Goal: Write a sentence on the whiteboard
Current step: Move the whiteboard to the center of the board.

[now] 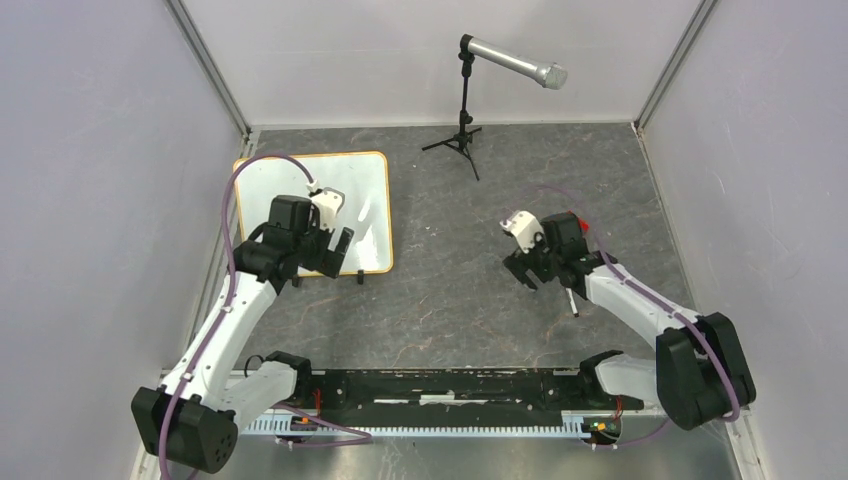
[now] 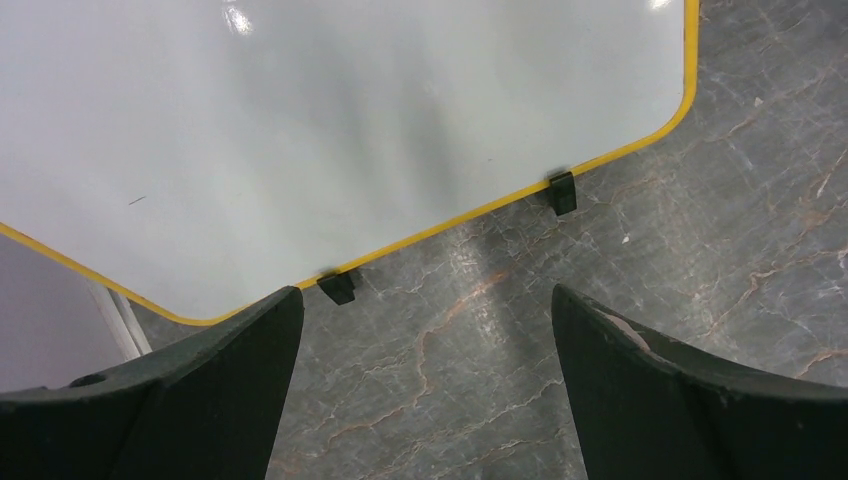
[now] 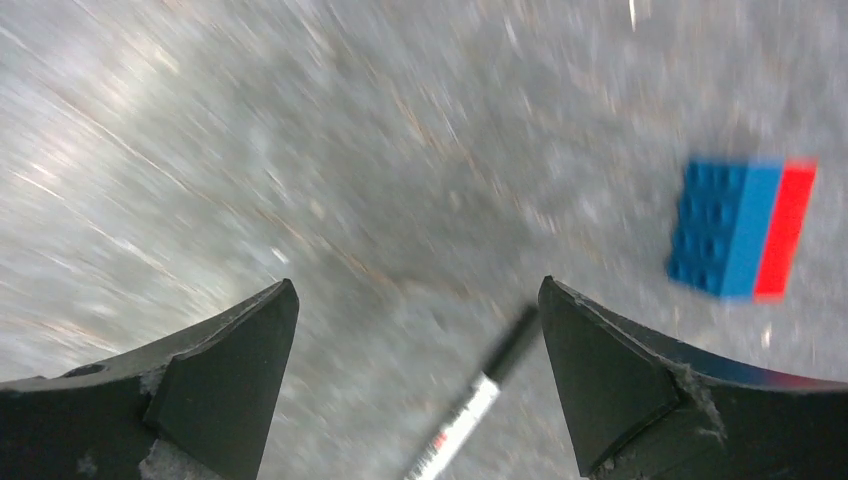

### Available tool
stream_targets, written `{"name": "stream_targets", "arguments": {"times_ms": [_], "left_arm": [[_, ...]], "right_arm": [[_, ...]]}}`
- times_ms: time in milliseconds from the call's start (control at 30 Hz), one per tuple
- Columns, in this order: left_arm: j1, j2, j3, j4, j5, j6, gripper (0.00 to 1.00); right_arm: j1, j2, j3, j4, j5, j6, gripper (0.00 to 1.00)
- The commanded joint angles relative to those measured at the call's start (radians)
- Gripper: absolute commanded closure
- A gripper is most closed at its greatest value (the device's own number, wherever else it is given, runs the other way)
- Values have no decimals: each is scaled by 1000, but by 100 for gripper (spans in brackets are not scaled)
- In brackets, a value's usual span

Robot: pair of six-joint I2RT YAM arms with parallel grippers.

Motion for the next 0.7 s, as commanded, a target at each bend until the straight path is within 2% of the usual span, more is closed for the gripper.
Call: {"name": "stream_targets", "arguments": {"times_ms": [0, 67, 133, 233, 300, 400, 533, 667], "left_arm": [[0, -17, 27, 57, -12, -76, 0], [-1, -21, 25, 59, -45, -87, 0], [6, -30, 37, 59, -96, -105, 0], [60, -44, 84, 67, -99, -207, 0], [97, -33, 130, 68, -113, -299, 0], [145, -17, 199, 62, -167, -391, 0], [216, -17, 253, 53, -196, -462, 0], [299, -22, 276, 44, -207, -505, 0]], "right_arm": [[133, 63, 127, 166, -86, 174, 2], [190, 106, 176, 174, -105, 210, 2], [277, 132, 205, 207, -30, 279, 5], [461, 139, 202, 321, 200, 405, 11], [580, 165, 239, 332, 288, 441, 12], [722, 230, 328, 310, 371, 515, 19], [856, 328, 422, 312, 484, 593, 23], [929, 447, 523, 316, 560, 661, 24]]}}
